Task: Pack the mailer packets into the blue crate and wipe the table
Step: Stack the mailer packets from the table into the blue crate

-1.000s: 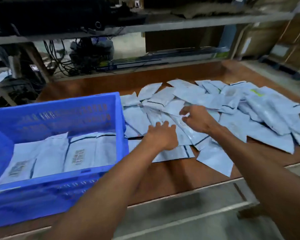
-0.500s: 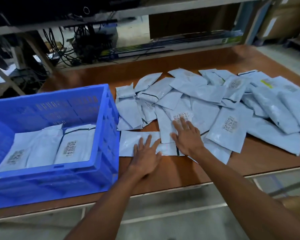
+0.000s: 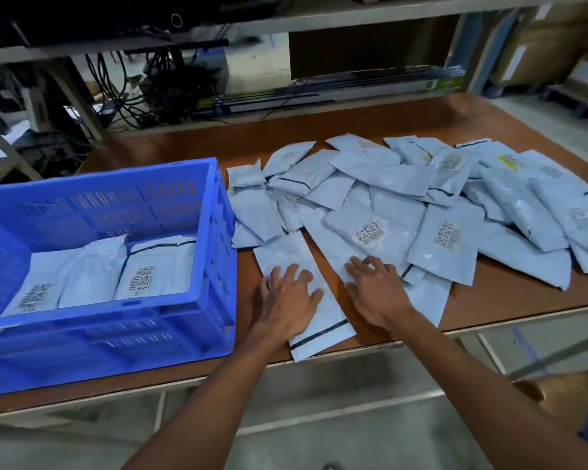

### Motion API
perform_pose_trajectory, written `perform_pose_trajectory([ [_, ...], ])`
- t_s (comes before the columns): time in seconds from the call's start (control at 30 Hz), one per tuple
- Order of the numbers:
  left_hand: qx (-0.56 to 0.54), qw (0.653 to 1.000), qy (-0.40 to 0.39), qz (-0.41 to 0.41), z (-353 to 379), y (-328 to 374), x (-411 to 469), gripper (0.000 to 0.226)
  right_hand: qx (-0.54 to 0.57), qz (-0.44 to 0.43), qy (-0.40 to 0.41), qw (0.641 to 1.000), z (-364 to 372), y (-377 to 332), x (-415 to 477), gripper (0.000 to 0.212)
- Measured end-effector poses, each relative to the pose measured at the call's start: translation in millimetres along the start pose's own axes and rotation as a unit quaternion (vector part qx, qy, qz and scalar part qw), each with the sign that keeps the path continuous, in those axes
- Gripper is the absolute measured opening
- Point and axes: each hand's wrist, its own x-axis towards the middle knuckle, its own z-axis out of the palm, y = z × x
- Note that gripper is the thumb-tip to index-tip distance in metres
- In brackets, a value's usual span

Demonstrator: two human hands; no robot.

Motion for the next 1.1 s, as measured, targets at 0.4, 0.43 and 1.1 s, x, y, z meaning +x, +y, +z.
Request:
perform_pose_trajectory([
  [0.4,0.05,0.994,-0.065,-0.076,2,-16,1,0.067,0.058,0.011,-0.036,0.998,19,-27,5,0.058],
  [0.43,0.054,0.993,-0.073,-0.075,4,-17,1,0.07,0.058,0.007,-0.012,0.998,18,-27,4,0.055],
  [1.1,0.126,0.992,0.014,-0.027,25,-5,-17,0.048,0.048,-0.064,-0.04,0.996,41,-30,13,0.06],
])
